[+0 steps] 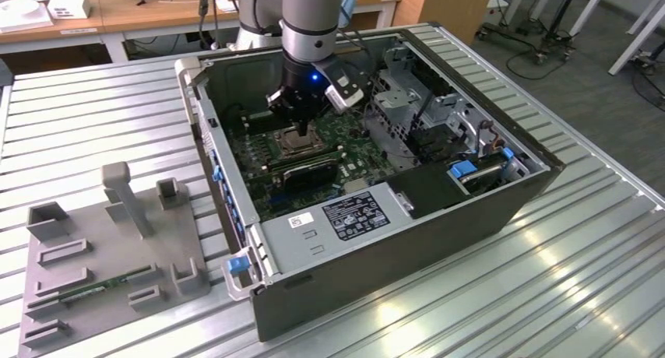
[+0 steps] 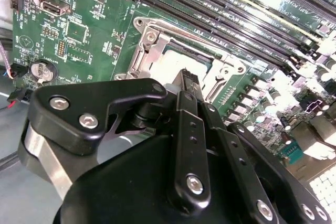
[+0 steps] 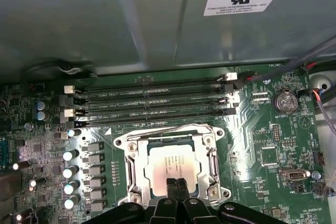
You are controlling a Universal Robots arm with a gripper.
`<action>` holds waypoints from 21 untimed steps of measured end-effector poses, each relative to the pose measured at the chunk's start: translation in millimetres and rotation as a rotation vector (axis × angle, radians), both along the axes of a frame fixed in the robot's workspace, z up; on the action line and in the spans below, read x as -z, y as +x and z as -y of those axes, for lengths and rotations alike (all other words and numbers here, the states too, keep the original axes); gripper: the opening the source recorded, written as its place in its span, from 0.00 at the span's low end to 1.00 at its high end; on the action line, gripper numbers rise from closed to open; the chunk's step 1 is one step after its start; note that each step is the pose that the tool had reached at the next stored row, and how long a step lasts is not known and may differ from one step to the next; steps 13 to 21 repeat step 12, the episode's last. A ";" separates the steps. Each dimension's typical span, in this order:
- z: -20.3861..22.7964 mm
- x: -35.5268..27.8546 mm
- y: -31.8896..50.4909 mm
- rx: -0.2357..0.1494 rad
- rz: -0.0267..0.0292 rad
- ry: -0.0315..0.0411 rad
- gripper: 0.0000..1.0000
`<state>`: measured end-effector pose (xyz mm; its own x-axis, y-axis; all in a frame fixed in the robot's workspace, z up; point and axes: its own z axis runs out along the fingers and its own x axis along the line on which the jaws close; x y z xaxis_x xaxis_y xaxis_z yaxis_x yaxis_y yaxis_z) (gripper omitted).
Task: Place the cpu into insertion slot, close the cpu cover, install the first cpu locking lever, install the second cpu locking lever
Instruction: 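Install the second cpu locking lever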
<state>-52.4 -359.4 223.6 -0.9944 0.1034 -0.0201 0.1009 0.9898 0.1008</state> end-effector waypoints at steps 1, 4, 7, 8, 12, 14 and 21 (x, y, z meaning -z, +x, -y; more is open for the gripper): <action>0.0 0.0 0.0 0.000 0.0000 0.0000 0.11; -1.0 0.0 -0.1 0.000 0.0000 -0.0009 0.11; -1.6 0.0 0.0 -0.001 0.0000 -0.0046 0.11; -1.6 0.0 0.0 -0.001 0.0000 -0.0047 0.11; -1.6 -0.1 0.0 -0.001 0.0000 -0.0042 0.11; -1.6 -0.1 0.0 -0.001 0.0000 -0.0042 0.11; -1.6 -0.1 0.0 -0.001 0.0000 -0.0042 0.11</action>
